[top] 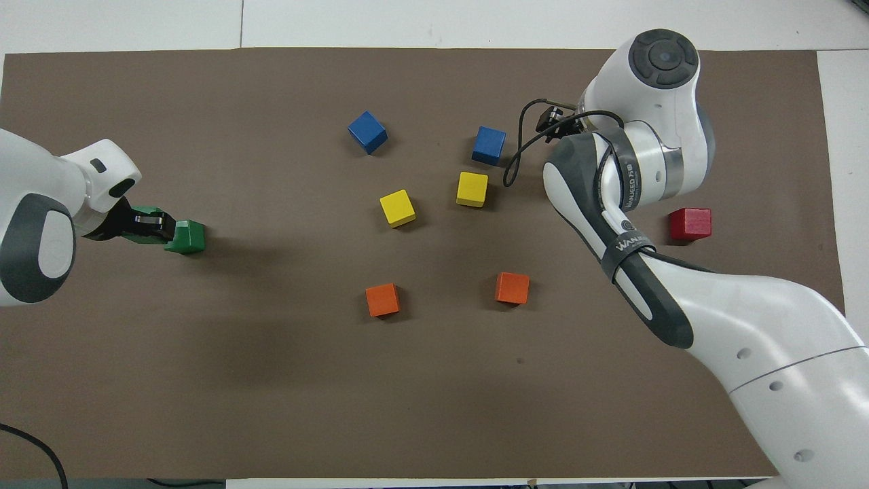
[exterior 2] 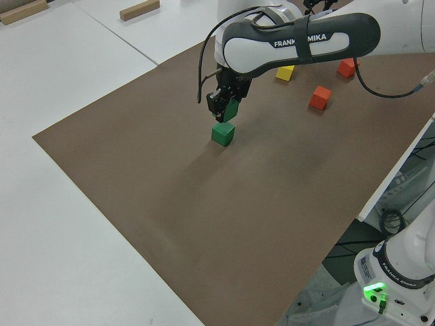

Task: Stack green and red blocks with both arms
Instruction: 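Carry the green block to the first green while the right gripper reaches the other red, then lower the green block onto the green block while the right gripper lifts red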

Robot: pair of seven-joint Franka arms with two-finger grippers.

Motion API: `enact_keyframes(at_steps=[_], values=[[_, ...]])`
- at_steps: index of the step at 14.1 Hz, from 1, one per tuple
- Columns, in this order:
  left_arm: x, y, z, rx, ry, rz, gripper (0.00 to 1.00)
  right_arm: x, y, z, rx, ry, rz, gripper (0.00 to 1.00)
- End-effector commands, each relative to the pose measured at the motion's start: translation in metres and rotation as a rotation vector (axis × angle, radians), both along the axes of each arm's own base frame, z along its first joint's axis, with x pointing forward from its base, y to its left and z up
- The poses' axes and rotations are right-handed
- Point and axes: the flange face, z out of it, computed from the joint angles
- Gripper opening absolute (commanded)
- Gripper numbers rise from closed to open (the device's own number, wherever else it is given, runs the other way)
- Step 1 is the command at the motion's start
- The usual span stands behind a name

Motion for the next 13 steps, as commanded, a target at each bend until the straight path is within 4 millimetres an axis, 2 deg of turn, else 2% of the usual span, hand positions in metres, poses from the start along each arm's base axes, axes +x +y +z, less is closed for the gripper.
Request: enact_keyframes(at_steps=[1, 3, 7, 12, 13], values=[[-0.007, -0.002, -0.013, -0.014, -0.034, -0.003, 0.00, 0.012, -0.001, -0.011, -0.002, -0.027, -0.008, 1.00], [-0.005, -0.001, -0.014, -0.015, -0.043, -0.004, 0.00, 0.018, -0.012, -0.011, -0.019, -0.056, 0.000, 1.00], [-0.007, -0.002, -0.020, -0.015, -0.045, 0.008, 0.00, 0.019, -0.008, -0.034, -0.023, -0.048, 0.006, 1.00], [-0.011, -0.001, -0.031, -0.016, -0.054, 0.010, 0.00, 0.014, -0.003, -0.048, -0.027, -0.052, 0.061, 1.00], [-0.012, -0.001, -0.036, -0.016, -0.049, 0.010, 0.00, 0.013, -0.005, -0.050, -0.027, -0.050, 0.068, 0.95]])
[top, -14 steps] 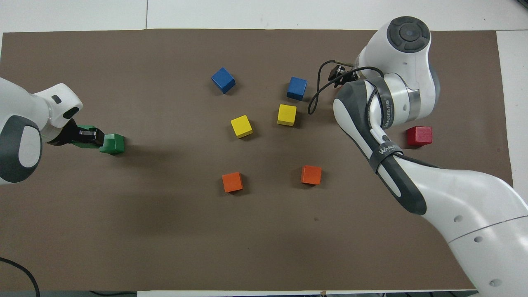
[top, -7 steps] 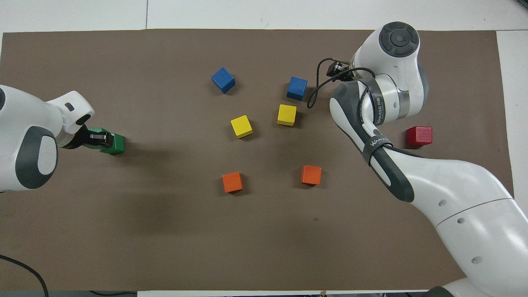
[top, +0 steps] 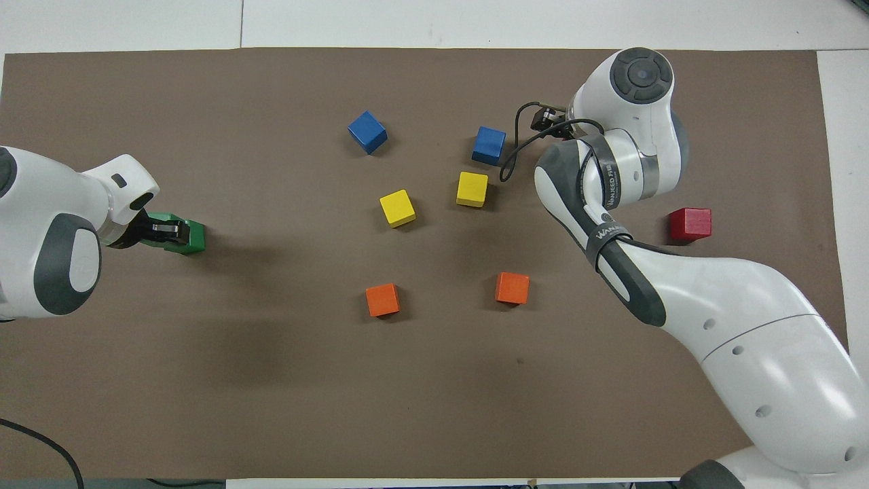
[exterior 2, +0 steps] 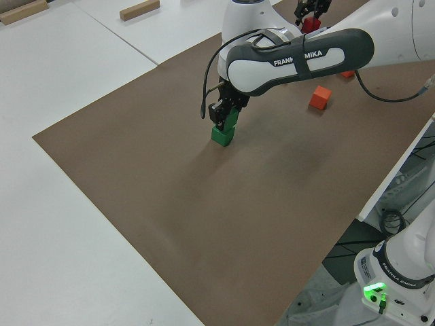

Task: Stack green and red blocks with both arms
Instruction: 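Lower the green block onto the green block while the right gripper lifts red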

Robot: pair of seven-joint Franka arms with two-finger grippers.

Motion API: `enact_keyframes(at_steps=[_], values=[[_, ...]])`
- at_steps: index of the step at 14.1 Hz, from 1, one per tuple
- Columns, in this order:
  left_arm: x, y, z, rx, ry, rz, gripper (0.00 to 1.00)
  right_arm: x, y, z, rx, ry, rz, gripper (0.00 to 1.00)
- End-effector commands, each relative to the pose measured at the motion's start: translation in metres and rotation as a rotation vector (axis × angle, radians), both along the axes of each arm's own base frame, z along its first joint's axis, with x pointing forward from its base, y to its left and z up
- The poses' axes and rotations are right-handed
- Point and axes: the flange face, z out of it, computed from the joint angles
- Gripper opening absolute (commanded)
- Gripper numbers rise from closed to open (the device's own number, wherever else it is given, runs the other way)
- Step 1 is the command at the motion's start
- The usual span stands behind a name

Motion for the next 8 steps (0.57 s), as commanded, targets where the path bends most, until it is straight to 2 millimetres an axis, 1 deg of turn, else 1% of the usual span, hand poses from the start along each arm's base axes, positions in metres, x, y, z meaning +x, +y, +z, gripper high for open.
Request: enact_keyframes(at_steps=[1, 2, 3, 4, 5, 6, 7, 8], values=[[-0.004, 0.001, -0.008, -0.012, -0.013, 0.013, 0.00, -0.004, -0.001, -0.009, -0.014, 0.001, 0.041, 0.78], [-0.004, 0.003, -0.009, -0.012, -0.015, 0.016, 0.00, -0.007, -0.002, -0.014, -0.014, 0.006, 0.042, 0.58], [-0.003, 0.002, -0.011, -0.013, -0.013, 0.015, 0.00, -0.010, -0.003, -0.018, -0.009, 0.003, 0.040, 0.26], [-0.003, 0.002, -0.012, -0.013, -0.013, 0.013, 0.00, -0.014, -0.004, -0.021, -0.004, 0.005, 0.038, 0.00], [-0.003, 0.003, -0.014, -0.013, -0.010, 0.015, 0.00, -0.017, -0.002, -0.023, -0.001, 0.012, 0.038, 0.00], [-0.003, 0.002, -0.014, -0.013, -0.010, 0.012, 0.21, -0.019, -0.002, -0.025, -0.002, 0.018, 0.038, 0.00], [-0.003, 0.001, -0.015, -0.013, -0.010, 0.010, 0.47, -0.019, -0.003, -0.025, -0.003, 0.019, 0.039, 0.00], [-0.003, 0.002, -0.014, -0.013, -0.012, 0.014, 0.88, -0.019, -0.004, -0.022, -0.006, 0.025, 0.046, 0.00]])
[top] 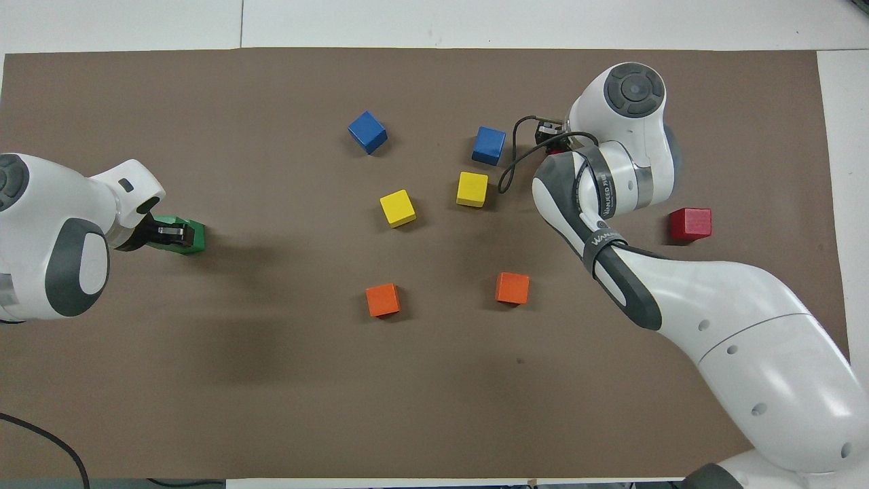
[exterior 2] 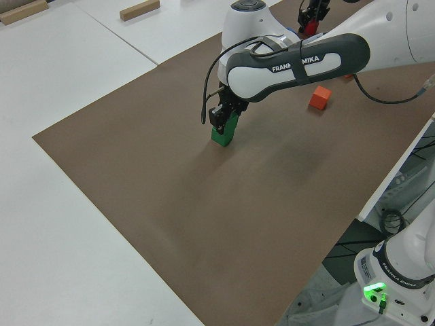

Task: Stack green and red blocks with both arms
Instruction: 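Lower the green block onto the green block while the right gripper lifts red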

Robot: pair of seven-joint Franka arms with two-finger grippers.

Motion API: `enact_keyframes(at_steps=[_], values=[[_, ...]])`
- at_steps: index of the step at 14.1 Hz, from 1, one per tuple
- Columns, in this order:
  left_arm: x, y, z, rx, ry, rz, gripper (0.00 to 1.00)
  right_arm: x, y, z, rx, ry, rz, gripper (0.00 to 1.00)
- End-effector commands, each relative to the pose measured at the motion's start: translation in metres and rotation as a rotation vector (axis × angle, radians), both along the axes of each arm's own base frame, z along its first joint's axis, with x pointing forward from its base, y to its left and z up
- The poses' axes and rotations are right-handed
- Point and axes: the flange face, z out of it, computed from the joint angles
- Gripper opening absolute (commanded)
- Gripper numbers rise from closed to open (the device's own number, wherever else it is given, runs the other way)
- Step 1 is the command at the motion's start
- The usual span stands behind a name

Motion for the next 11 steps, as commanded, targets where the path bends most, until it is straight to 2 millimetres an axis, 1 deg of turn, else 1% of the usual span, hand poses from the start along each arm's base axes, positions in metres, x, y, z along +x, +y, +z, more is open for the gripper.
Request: enact_keyframes(at_steps=[1, 2, 3, 4, 5, 6, 7, 8, 9, 10, 11], values=[[-0.001, 0.001, -0.003, -0.012, -0.016, 0.014, 1.00, -0.010, -0.008, 0.004, -0.008, 0.019, 0.053, 0.00], [-0.001, 0.002, -0.003, -0.012, -0.017, 0.014, 1.00, -0.012, -0.017, 0.021, -0.015, 0.037, 0.101, 0.00], [-0.002, 0.002, -0.003, -0.012, -0.014, 0.014, 1.00, -0.014, -0.034, 0.041, -0.022, 0.058, 0.132, 0.00], [-0.001, 0.002, -0.002, -0.012, -0.014, 0.014, 1.00, -0.021, -0.053, 0.065, -0.026, 0.079, 0.159, 0.00], [-0.001, 0.001, -0.002, -0.011, -0.010, 0.012, 1.00, -0.033, -0.069, 0.086, -0.028, 0.086, 0.199, 0.00], [0.000, 0.000, 0.005, -0.011, -0.013, 0.010, 1.00, -0.046, -0.088, 0.101, -0.027, 0.083, 0.214, 0.00], [0.000, 0.002, 0.014, -0.010, -0.008, 0.013, 1.00, -0.057, -0.112, 0.108, -0.025, 0.092, 0.207, 0.00], [0.003, 0.004, 0.034, -0.009, -0.001, 0.016, 1.00, -0.073, -0.131, 0.113, -0.023, 0.103, 0.212, 0.00], [0.005, 0.008, 0.051, -0.008, 0.021, 0.022, 1.00, -0.089, -0.145, 0.113, -0.018, 0.113, 0.203, 0.00], [0.004, 0.012, 0.071, -0.006, 0.037, 0.031, 1.00, -0.099, -0.159, 0.112, -0.014, 0.116, 0.183, 0.00], [0.002, 0.007, 0.098, -0.003, 0.054, 0.024, 1.00, -0.104, -0.174, 0.110, -0.004, 0.112, 0.153, 0.00]])
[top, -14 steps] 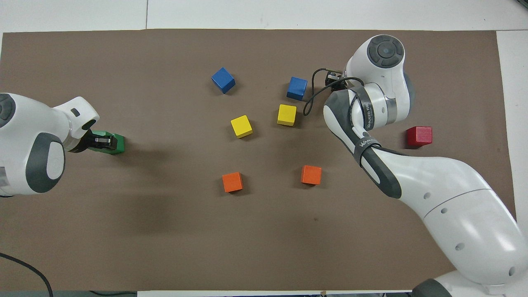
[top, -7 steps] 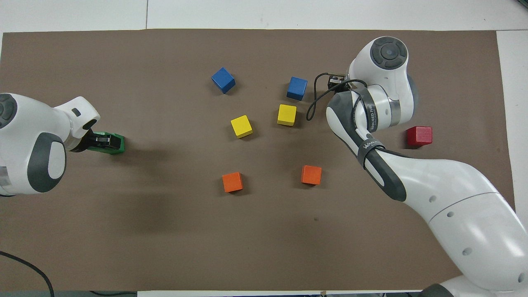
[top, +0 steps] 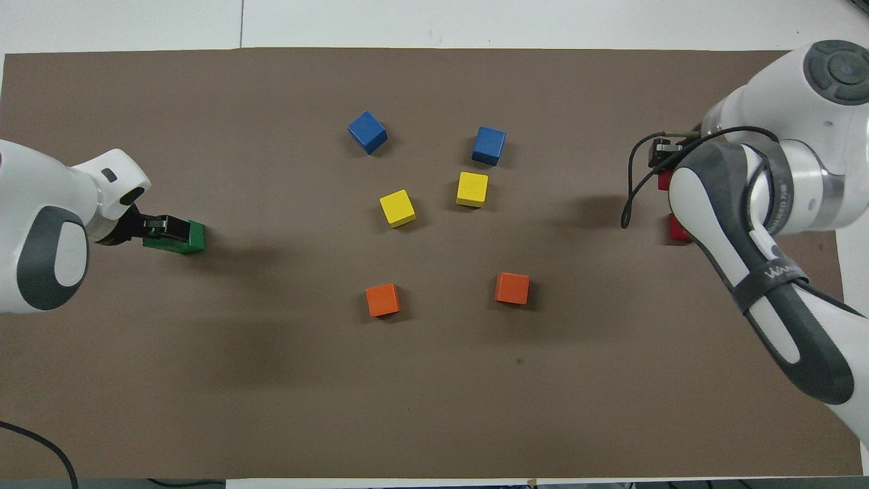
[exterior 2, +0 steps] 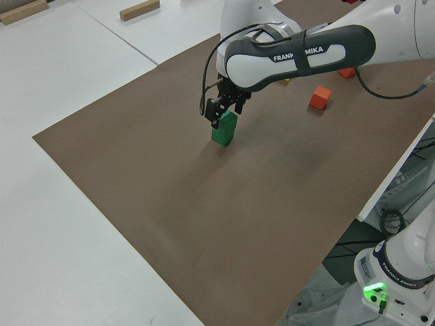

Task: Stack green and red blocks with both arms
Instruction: 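Open and withdraw the left gripper while the right gripper lowers red onto red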

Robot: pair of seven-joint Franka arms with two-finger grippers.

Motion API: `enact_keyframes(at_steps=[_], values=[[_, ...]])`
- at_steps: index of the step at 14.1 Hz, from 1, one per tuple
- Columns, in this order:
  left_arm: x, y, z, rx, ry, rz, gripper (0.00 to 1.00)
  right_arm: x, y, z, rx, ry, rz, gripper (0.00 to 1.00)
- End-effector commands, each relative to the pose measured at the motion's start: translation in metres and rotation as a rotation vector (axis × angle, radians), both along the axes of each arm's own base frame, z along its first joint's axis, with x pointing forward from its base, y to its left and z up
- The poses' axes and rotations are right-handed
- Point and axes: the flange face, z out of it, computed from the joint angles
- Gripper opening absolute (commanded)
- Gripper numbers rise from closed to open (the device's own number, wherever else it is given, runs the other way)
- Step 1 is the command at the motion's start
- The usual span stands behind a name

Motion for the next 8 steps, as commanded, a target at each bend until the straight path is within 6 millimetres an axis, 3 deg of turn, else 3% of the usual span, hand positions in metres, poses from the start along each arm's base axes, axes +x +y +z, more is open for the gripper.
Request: enact_keyframes(at_steps=[1, 3, 4, 8], values=[[-0.004, 0.002, 0.075, -0.007, 0.032, 0.013, 1.00, -0.034, -0.029, -0.016, 0.037, -0.004, -0.039, 0.00], [-0.016, 0.004, 0.124, -0.007, 0.032, 0.021, 1.00, -0.046, -0.047, -0.032, 0.037, -0.042, -0.014, 0.00], [-0.025, 0.001, 0.140, -0.006, 0.024, 0.018, 1.00, -0.052, -0.049, -0.037, 0.036, -0.058, -0.013, 0.00], [-0.040, 0.004, 0.151, -0.005, 0.048, 0.026, 1.00, -0.061, -0.049, -0.055, 0.033, -0.097, -0.012, 0.00]])
